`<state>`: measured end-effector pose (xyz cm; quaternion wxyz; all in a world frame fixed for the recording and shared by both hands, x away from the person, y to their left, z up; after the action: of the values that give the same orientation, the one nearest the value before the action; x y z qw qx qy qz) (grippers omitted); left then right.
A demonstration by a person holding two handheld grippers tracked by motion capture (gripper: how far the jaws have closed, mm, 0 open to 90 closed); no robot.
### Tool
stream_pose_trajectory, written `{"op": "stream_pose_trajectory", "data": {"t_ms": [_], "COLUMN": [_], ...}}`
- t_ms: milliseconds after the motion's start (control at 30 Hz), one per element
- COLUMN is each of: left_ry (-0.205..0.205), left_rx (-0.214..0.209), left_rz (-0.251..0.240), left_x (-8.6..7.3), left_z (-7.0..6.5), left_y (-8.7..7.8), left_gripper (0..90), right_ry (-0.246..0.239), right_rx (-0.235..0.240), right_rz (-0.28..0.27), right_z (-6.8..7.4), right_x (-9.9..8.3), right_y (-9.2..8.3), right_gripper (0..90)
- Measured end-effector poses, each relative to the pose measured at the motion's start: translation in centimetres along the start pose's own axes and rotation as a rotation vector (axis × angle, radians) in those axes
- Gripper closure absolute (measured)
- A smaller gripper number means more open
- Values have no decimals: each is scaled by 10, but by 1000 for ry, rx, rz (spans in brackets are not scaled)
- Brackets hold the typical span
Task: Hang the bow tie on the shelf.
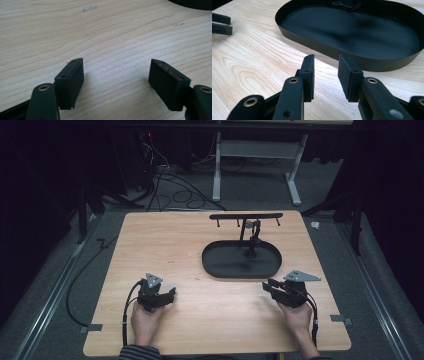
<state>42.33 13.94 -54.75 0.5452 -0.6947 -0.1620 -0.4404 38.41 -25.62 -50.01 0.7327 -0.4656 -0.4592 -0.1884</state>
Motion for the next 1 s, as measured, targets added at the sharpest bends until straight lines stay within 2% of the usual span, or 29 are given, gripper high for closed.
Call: {"op": "stream_pose_trajectory", "data": {"t_ms": [433, 1000], "left_ry": [-1, -2], "left_rx": [-1, -1], "left_rz": [0, 1], "left_x": [0, 0], "left_z": [0, 0], "left_y": [0, 0], "left_gripper": [289, 289], "right_ry": [-4, -14], "right_rx": [-5, -36], "right_rz": [29, 97], "right_z": [1, 2], "right_x": [-9, -23], "right_y": [10, 24], "right_gripper": [679, 673]}}
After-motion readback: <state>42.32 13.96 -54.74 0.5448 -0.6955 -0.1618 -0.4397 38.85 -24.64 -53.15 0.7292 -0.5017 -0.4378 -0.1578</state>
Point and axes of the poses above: each handheld gripper's, and its own axes: y roughly forward along the jaws, x roughly out of its top, z roughly to its left, the point moved 6 cm from there along y, roughly forward along the jaws, and after that the axes turned 4 degrees about -z, right-handed, at the moved point
